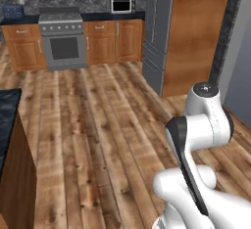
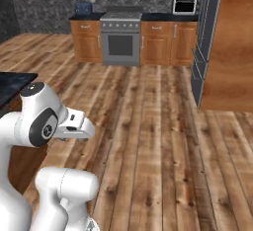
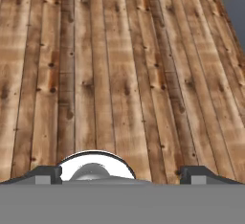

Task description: There is a tray on the dining counter. Grab the cup, mug, and pitcher and place them on the tray. The pitcher may be placed next to the tray if it cannot fit the tray.

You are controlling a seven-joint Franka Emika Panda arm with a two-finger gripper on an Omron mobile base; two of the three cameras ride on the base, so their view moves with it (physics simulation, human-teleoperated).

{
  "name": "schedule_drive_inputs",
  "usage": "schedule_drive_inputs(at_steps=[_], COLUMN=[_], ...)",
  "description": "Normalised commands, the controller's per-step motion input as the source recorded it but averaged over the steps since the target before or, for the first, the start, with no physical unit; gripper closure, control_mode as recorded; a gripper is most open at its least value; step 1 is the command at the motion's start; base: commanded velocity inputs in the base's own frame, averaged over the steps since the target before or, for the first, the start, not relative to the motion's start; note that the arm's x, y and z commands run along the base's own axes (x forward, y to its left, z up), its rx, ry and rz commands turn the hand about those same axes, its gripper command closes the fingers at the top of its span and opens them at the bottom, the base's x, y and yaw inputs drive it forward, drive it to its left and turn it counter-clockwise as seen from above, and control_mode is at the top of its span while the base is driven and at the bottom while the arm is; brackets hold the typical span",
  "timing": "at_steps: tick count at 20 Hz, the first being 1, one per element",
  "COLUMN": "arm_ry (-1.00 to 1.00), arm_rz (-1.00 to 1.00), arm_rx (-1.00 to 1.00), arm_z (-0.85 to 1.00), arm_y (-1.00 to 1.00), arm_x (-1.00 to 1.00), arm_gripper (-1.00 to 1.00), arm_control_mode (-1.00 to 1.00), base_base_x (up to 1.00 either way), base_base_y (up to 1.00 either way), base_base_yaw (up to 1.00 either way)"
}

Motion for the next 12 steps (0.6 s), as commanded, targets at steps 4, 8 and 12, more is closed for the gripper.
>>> schedule_drive_inputs(at_steps=[4,8,12], arm_ry=[0.0,0.0,0.0], arm_rz=[0.0,0.0,0.0], arm_rx=[0.0,0.0,0.0], arm_z=[0.0,0.0,0.0], arm_y=[0.0,0.0,0.0], arm_x=[0.0,0.0,0.0], arm_gripper=[-1.0,-1.0,-1.0], arm_control_mode=[1.0,1.0,1.0], base_base_x=[1.0,1.0,1.0], base_base_y=[-0.49,-0.05,0.04], base_base_yaw=[0.0,-0.04,-0.11])
